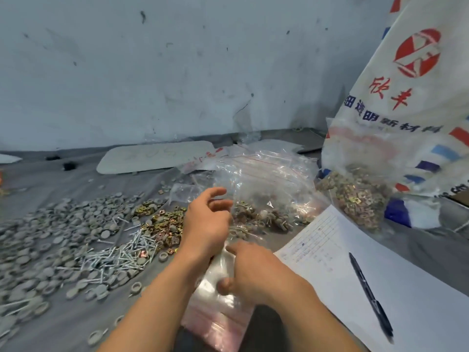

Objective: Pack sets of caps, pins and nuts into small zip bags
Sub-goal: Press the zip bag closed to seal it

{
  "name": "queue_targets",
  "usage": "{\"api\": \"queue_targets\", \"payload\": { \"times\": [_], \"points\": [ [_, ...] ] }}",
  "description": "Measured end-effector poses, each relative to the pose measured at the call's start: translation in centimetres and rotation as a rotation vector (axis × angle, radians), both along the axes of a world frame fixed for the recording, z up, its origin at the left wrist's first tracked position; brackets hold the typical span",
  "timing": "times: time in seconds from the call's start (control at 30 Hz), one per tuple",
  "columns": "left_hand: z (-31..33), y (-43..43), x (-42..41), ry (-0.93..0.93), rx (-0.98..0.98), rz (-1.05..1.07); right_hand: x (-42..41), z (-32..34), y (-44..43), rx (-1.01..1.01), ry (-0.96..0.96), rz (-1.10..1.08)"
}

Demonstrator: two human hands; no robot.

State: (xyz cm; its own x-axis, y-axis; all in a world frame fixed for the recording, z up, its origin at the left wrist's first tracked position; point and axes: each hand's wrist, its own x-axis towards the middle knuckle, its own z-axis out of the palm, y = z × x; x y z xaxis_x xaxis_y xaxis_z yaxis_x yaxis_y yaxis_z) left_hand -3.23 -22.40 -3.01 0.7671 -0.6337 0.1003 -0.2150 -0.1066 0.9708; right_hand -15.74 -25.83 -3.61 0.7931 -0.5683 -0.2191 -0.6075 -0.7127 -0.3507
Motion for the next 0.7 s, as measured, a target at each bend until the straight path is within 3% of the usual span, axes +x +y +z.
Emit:
{"api": "queue_targets", "payload": {
  "times": [0.07, 0.27, 0.37, 0.5, 0.7],
  "points": [
    [0.4, 2.9, 0.2, -0.01, 0.059, -0.006, 0.2, -0.4, 1.0, -0.093, 0.094, 0.036],
    [-0.4, 11.0, -0.1, -0.133, 0.245, 0.009, 1.1, 0.2, 1.8, -0.308, -0.045, -0.092],
    [-1.0, 12.8, -0.7, -0.319, 0.346, -0.014, 1.5, 0.2, 2.9, -0.249, -0.134, -0.053],
    [-1.5, 12.6, -2.4, -0.592, 0.529, -0.127, 1.5, -0.9, 4.1, -0.076, -0.078, 0.05],
    [-2.0, 12.7, -2.7, -0.733, 0.657, -0.163, 0.8, -0.6, 3.5, -0.114, -0.04, 0.119]
  ]
}}
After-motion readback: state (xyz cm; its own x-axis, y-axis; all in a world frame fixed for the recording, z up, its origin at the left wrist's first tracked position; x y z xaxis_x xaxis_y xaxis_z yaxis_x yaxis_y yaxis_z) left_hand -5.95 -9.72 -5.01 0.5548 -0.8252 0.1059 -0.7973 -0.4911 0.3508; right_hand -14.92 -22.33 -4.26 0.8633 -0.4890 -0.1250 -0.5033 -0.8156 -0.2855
